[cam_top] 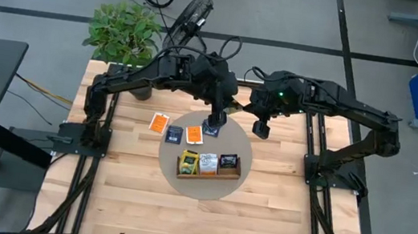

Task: Pick & Place Tea
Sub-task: Put the yellow tea bag into the left section of the wooden organizer

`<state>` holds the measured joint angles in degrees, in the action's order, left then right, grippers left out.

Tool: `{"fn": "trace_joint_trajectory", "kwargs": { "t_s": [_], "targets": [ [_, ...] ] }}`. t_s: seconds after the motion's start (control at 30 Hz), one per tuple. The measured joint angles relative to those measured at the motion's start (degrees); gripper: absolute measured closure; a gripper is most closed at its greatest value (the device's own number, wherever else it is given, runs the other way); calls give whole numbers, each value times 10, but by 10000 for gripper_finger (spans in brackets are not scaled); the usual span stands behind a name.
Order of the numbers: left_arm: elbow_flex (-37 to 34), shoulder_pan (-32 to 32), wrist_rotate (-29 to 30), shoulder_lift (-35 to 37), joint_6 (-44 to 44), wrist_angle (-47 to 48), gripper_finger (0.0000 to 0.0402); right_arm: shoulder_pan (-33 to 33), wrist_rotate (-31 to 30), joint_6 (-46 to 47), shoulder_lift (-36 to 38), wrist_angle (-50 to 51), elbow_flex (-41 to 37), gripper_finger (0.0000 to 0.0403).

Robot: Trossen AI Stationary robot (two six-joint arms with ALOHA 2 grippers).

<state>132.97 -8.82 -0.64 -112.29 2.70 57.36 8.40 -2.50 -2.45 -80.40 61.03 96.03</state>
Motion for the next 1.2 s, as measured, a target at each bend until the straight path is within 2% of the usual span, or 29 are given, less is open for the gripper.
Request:
{"fn": "trace_joint_trajectory", "kwargs": {
  "t_s": [0.07,0.33,0.47,0.57,0.8,0.93,1.2],
  "targets": [
    [0,1,0,0,11,0,393,0,0,1,0,-1,0,403],
    [0,1,19,0,14,-2,399,0,-10,5,0,1,0,394],
    [0,3,25,1,9,4,399,0,-10,3,10,19,0,357],
    [0,10,58,2,9,19,400,1,-12,4,26,27,0,318],
    [-3,25,92,2,-20,45,400,23,-57,40,52,49,0,246],
    [-36,41,126,3,-38,34,400,33,-57,40,55,63,0,226],
    [-150,73,139,11,-80,-77,401,38,-56,27,55,68,0,223]
  ]
}}
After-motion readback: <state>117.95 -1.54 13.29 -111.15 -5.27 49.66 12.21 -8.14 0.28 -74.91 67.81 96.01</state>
